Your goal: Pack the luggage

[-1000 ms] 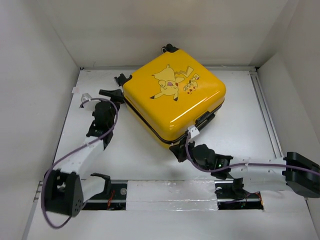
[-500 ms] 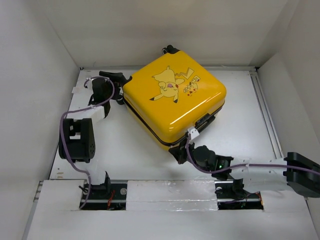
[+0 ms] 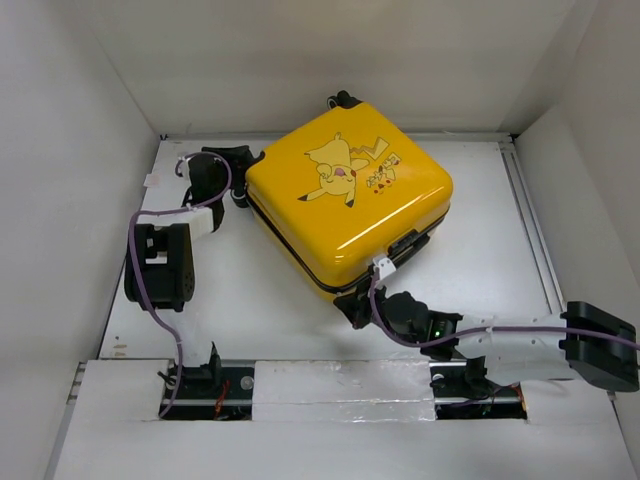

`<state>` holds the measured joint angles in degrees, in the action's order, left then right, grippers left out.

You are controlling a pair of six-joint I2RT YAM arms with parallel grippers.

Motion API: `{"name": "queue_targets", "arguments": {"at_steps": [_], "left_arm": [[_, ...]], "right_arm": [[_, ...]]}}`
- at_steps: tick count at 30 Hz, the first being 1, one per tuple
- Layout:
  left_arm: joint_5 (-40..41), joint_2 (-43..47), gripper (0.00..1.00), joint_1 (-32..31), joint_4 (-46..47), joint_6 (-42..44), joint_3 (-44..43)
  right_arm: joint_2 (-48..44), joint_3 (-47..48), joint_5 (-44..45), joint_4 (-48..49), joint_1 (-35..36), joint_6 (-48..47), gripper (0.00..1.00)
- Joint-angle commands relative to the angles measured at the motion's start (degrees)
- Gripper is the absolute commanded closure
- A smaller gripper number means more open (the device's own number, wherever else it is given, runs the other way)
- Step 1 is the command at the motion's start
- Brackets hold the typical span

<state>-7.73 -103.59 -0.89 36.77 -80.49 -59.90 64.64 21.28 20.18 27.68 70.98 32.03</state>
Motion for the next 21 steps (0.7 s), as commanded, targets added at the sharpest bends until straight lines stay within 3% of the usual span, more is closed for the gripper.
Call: {"name": "queue_targets", "arguments": {"at_steps": [1, 2, 8, 17, 21], "left_arm": [[1.6, -1.2, 0.91, 0.8, 6.0, 0.6, -4.8], [1.6, -1.2, 1.00, 0.8, 6.0, 0.6, -4.8], [6.3, 6.4, 1.00, 0.8, 9.6, 7.8, 4.1], [12.2, 25.9, 1.00, 0.3, 17.2, 11.5, 30.3], [16.2, 36.2, 1.00, -3.1, 16.4, 14.1, 39.9]], "right_arm": [[0.5, 0.3, -8.4, -0.3, 3.1, 1.6, 1.00], [0.0, 0.3, -7.9, -0.3, 3.1, 1.6, 1.00], [-4.6, 1.6, -6.7, -1.6, 2.4, 1.6, 1.00], [-12.3, 5.6, -16.0, -8.9, -14.0, -2.3, 1.00], [-13.4, 8.1, -18.4, -14.1, -21.5, -4.7, 1.00]]}}
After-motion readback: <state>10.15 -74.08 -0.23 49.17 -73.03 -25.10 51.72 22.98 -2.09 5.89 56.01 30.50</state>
